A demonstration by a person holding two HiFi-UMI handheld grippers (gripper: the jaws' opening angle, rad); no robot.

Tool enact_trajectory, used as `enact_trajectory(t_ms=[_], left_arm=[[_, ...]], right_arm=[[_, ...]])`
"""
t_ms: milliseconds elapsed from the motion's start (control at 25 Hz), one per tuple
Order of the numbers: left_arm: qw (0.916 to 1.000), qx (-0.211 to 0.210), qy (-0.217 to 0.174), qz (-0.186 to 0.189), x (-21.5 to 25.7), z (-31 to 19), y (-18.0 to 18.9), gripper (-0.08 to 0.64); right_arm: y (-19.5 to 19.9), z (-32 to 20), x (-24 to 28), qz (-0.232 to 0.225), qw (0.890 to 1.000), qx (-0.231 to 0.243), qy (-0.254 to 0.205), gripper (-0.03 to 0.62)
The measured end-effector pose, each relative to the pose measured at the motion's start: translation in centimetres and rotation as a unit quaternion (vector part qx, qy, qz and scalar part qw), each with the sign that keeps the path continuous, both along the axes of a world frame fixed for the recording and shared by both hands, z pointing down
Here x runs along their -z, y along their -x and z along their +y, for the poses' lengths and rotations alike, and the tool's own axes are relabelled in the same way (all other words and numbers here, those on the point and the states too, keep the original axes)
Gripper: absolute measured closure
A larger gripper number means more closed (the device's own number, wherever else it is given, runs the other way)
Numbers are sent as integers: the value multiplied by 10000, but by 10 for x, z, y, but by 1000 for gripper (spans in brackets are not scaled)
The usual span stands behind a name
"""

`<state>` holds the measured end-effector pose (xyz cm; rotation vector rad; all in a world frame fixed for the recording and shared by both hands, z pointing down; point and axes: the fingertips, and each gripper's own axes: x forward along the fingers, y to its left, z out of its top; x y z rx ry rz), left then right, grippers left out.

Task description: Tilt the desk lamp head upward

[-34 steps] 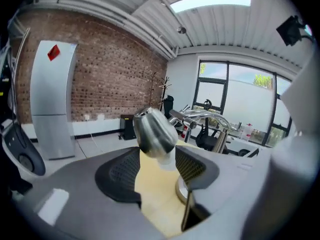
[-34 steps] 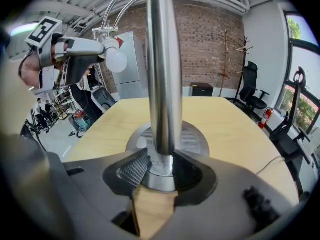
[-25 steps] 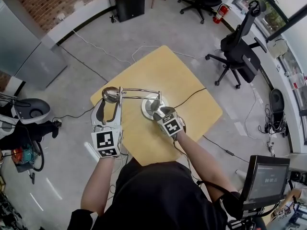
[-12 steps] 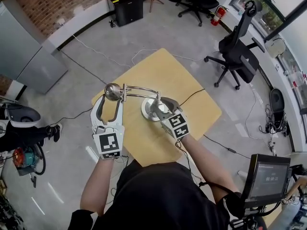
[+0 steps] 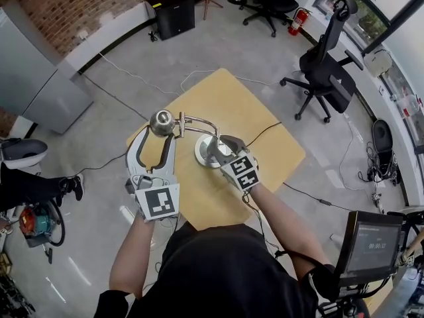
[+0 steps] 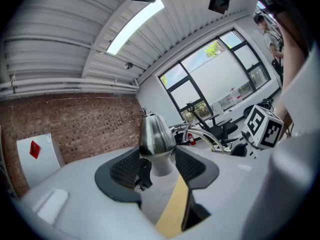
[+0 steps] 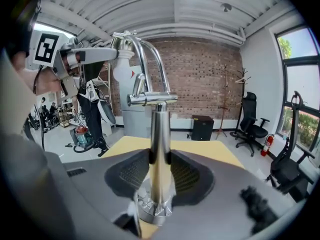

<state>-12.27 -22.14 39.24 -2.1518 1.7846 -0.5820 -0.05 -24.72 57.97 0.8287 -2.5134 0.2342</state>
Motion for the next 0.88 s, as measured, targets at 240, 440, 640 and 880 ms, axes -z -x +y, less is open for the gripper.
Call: enact_trajectory(t_ms=[240, 440, 640, 880], left_arm=[[9936, -347, -384, -1001, 21, -4, -25, 334], [9856, -607, -572, -1471, 31, -7, -46, 334], [9764, -765, -734, -1880, 37, -9, -58, 336], [9664, -1029, -929, -2164, 47, -10, -79, 334]], right_arm=[[1, -3, -2, 47, 10000, 44, 56, 456], [-2, -4, -3, 43, 9999, 67, 72, 456], [-2, -4, -3, 13, 9999, 70, 100, 456], [-1, -3, -3, -30, 9999, 58, 96, 456]])
